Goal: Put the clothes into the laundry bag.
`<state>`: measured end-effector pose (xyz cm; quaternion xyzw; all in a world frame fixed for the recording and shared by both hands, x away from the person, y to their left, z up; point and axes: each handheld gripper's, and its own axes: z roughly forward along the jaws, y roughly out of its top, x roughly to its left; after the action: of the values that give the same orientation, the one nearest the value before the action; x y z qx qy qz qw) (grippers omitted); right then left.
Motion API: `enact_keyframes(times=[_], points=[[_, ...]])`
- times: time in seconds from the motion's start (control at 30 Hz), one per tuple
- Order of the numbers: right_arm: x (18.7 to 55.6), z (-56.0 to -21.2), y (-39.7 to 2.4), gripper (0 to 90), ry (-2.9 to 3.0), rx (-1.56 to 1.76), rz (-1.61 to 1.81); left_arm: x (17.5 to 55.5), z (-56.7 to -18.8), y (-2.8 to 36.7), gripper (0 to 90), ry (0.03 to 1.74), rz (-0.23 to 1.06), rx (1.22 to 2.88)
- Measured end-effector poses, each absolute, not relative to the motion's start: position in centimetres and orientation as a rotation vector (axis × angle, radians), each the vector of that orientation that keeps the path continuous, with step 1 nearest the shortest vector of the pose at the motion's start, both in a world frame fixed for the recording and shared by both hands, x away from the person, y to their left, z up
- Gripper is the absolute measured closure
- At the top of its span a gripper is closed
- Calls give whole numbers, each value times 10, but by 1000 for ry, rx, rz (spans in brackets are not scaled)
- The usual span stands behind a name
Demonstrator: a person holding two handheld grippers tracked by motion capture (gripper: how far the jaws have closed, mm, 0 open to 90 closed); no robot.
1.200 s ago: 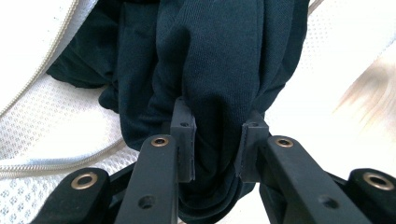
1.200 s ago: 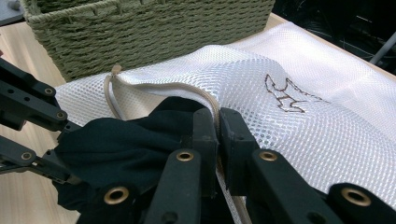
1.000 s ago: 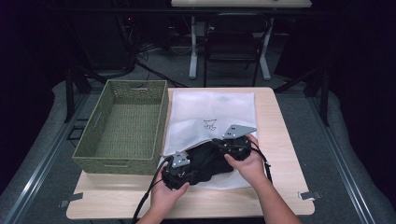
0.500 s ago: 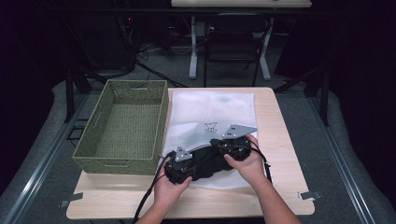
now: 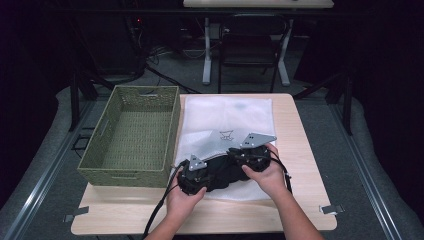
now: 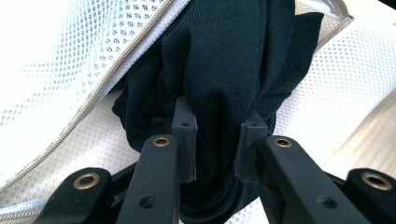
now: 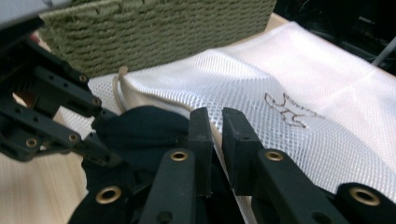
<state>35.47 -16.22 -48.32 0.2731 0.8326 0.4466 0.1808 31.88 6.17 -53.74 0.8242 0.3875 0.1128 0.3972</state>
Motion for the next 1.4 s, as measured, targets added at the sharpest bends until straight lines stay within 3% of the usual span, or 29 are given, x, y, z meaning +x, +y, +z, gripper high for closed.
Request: enact_keyframes(times=[0.43,0.93,1.4], points=[[361,-499,-164,721,2376,801,1189,319,-539,62,745,980,290,2091],[363,-502,-164,857,2408,780,1173,319,-540,62,746,981,286,2088],[360,-505,-159,727,2440,740,1094,319,-541,63,746,986,280,2083]])
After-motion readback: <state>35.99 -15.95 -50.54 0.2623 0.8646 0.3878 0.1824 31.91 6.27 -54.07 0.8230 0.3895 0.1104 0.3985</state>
